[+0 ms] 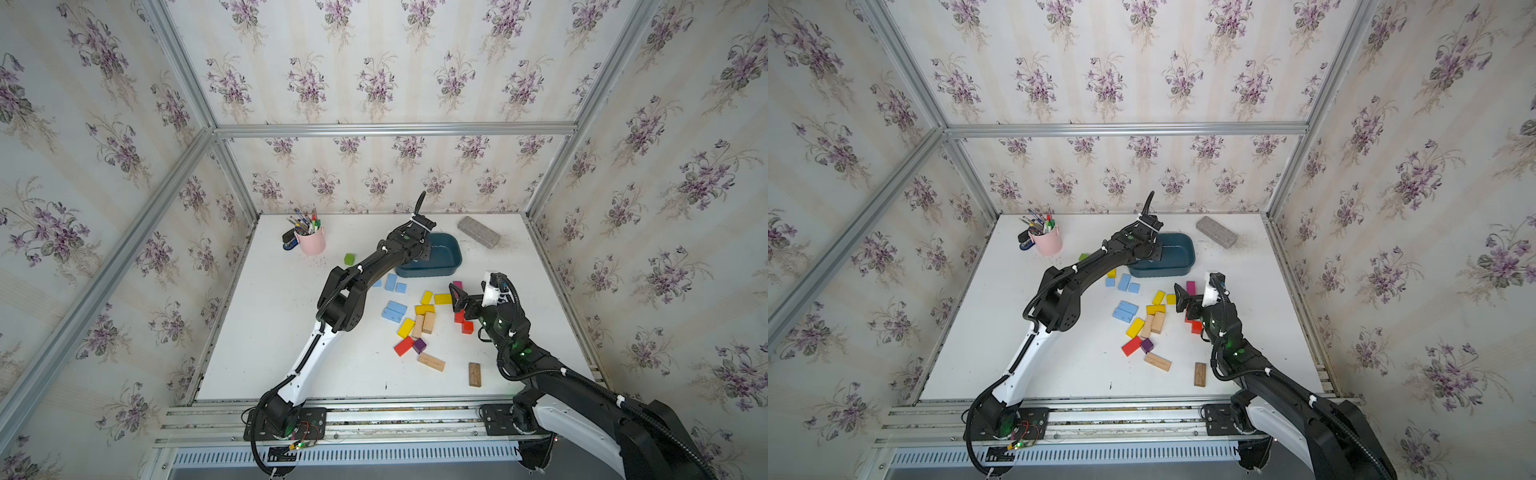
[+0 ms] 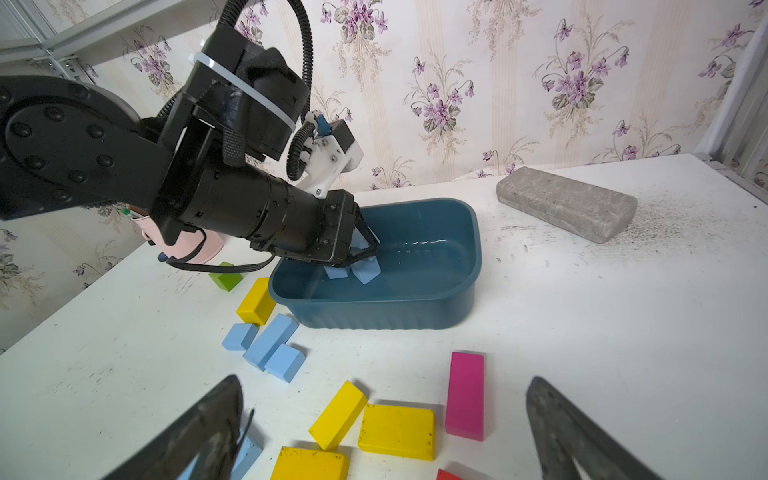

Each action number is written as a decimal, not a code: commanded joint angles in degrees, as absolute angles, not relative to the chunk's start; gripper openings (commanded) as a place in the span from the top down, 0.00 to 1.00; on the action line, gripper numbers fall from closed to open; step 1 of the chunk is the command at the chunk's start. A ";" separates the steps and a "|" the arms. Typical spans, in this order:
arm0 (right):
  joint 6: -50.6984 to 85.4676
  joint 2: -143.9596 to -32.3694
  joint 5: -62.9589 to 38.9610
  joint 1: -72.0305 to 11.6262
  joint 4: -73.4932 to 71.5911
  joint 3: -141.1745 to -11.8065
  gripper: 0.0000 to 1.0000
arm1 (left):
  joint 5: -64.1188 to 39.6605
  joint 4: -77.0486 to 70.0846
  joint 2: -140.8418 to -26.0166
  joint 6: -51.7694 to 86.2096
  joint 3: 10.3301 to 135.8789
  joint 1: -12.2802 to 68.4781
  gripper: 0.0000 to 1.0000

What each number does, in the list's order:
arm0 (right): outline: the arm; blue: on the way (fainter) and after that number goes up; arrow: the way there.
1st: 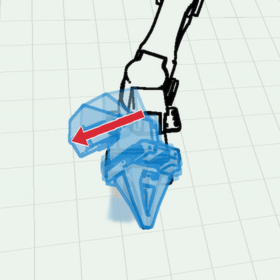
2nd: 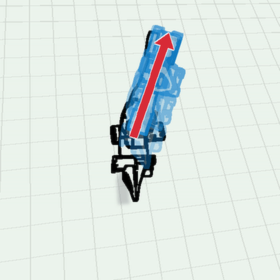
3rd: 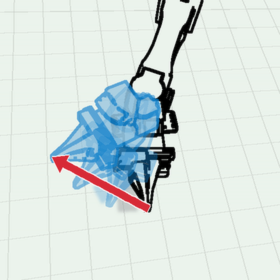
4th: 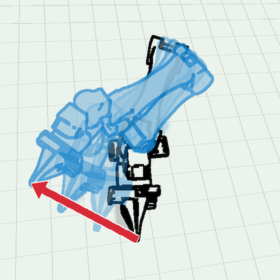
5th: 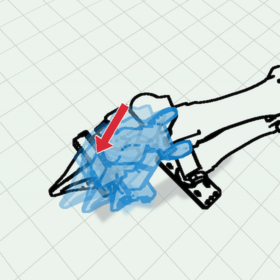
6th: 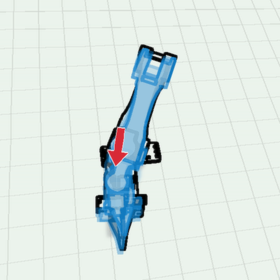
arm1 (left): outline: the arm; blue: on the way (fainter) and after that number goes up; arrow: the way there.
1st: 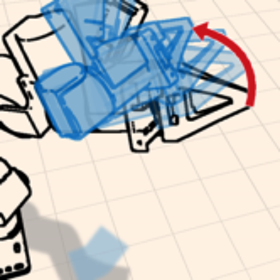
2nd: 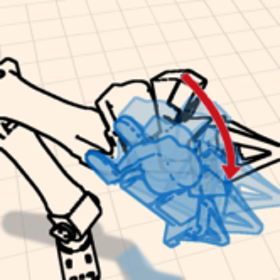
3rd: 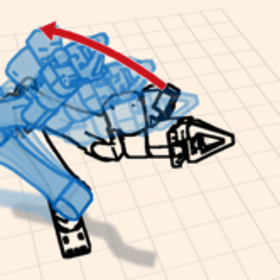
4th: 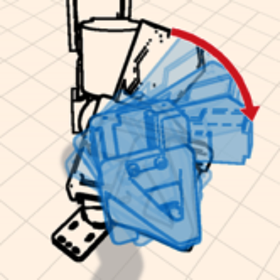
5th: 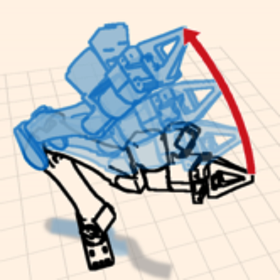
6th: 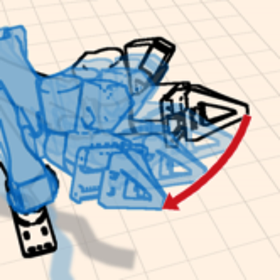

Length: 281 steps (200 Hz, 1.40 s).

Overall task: Pick out the blue building blocks
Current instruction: Place the building block in the storage box.

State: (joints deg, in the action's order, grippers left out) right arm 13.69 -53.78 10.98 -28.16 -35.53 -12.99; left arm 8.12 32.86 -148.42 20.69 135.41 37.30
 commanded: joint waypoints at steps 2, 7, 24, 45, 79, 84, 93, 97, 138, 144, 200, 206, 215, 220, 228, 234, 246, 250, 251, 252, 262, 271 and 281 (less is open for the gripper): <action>14.33 -54.44 10.56 -28.15 -36.39 -13.62 0.00 | 8.92 33.27 -148.71 20.46 136.48 36.98 0.74; 14.33 -54.49 10.51 -28.13 -36.39 -13.71 0.00 | 8.95 33.30 -148.79 20.39 136.58 36.94 0.74; 14.33 -54.91 10.24 -28.20 -36.37 -13.89 0.00 | 8.92 33.40 -149.15 20.45 137.16 36.66 0.73; 14.32 -55.05 10.18 -28.13 -36.34 -13.97 0.00 | 7.85 33.43 -148.82 21.34 137.39 36.47 0.74; 14.30 -55.09 10.32 -28.10 -36.23 -14.06 0.00 | 3.77 33.20 -148.21 22.76 139.34 36.93 0.74; 14.28 -55.05 10.33 -28.11 -36.23 -14.06 0.00 | 3.33 33.21 -148.32 22.68 139.78 37.19 0.74; 14.24 -55.02 10.45 -28.06 -36.17 -14.02 0.00 | 2.76 33.08 -148.41 22.55 140.59 37.59 0.74; 14.23 -55.01 10.40 -28.04 -36.11 -14.06 0.00 | 2.63 33.13 -148.53 22.50 140.92 37.71 0.74; 14.24 -54.84 10.55 -28.05 -36.12 -13.97 0.00 | 4.15 32.82 -149.80 20.76 142.04 39.50 0.73; 14.24 -54.80 10.46 -28.04 -36.12 -14.04 0.00 | 4.24 32.80 -150.15 20.77 142.05 39.55 0.73; 14.24 -55.02 10.18 -28.04 -36.12 -14.06 0.00 | 6.22 32.71 -153.10 21.03 142.47 39.44 0.70; 14.24 -54.97 10.13 -28.04 -36.12 -14.11 0.00 | 6.40 32.61 -153.36 20.97 142.56 39.37 0.69; 14.24 -55.08 10.09 -28.04 -36.03 -14.15 0.00 | 6.89 32.73 -153.67 20.69 142.50 39.29 0.68; 14.24 -55.06 10.10 -28.08 -36.03 -14.15 0.00 | 7.15 32.78 -153.72 20.70 142.50 39.21 0.68; 14.24 -55.10 9.97 -28.06 -36.04 -14.15 0.00 | 7.57 32.73 -153.93 20.53 142.32 39.03 0.67; 14.24 -55.10 10.02 -28.05 -36.04 -14.15 0.00 | 7.76 32.75 -154.04 20.55 142.29 38.84 0.67; 14.24 -55.06 9.85 -28.05 -36.04 -14.24 0.00 | 8.32 32.78 -153.98 20.50 141.93 38.49 0.67; 14.24 -55.14 9.84 -28.08 -36.04 -14.19 0.00 | 8.64 32.73 -153.98 20.55 141.79 38.26 0.67; 14.24 -55.17 9.84 -28.10 -35.99 -14.17 0.00 | 8.67 32.71 -153.98 20.60 141.78 38.25 0.67; 14.24 -55.18 9.84 -28.07 -36.01 -14.21 0.00 | 8.73 32.75 -153.90 20.58 141.73 38.20 0.67; 14.24 -55.19 9.76 -28.06 -35.95 -14.28 0.00 | 9.53 32.77 -153.64 20.64 141.44 37.89 0.67; 14.24 -55.23 9.75 -28.04 -36.02 -14.33 0.00 | 9.92 32.77 -153.48 20.70 141.29 37.62 0.67; 14.24 -55.28 9.57 -28.08 -35.97 -14.46 0.00 | 10.10 32.70 -153.33 20.75 141.41 37.44 0.66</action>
